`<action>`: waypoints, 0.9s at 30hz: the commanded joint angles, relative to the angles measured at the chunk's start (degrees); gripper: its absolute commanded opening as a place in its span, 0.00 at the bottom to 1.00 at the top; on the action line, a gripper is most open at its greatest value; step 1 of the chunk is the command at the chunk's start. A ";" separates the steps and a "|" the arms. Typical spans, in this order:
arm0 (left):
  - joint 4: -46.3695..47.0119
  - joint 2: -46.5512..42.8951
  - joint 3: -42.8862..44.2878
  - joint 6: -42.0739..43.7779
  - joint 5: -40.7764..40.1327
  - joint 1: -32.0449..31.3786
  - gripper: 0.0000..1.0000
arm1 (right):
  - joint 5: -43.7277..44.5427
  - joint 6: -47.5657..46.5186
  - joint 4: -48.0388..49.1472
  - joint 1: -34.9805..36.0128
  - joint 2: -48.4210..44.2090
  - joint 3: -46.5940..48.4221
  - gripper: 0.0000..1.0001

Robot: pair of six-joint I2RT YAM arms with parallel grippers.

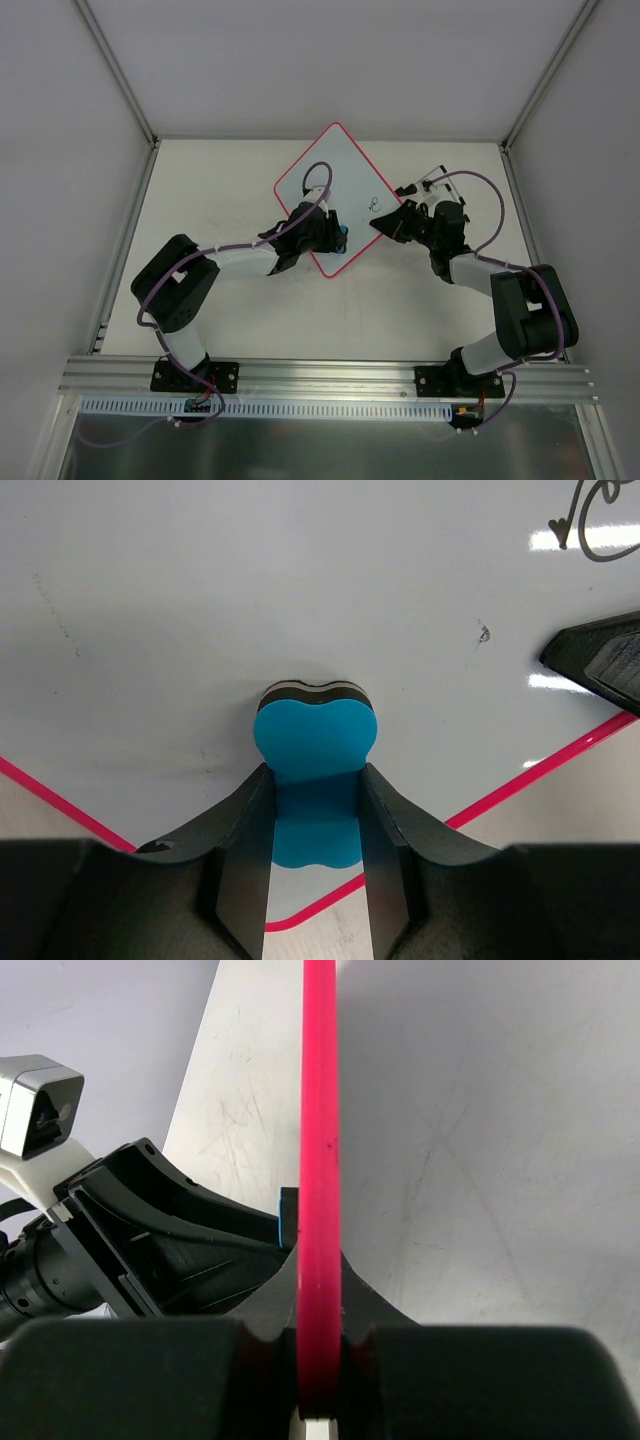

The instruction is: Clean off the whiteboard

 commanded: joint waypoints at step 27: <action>-14.20 9.64 25.57 16.20 7.03 1.72 0.00 | -9.10 -9.83 -0.71 4.35 0.27 -0.16 0.00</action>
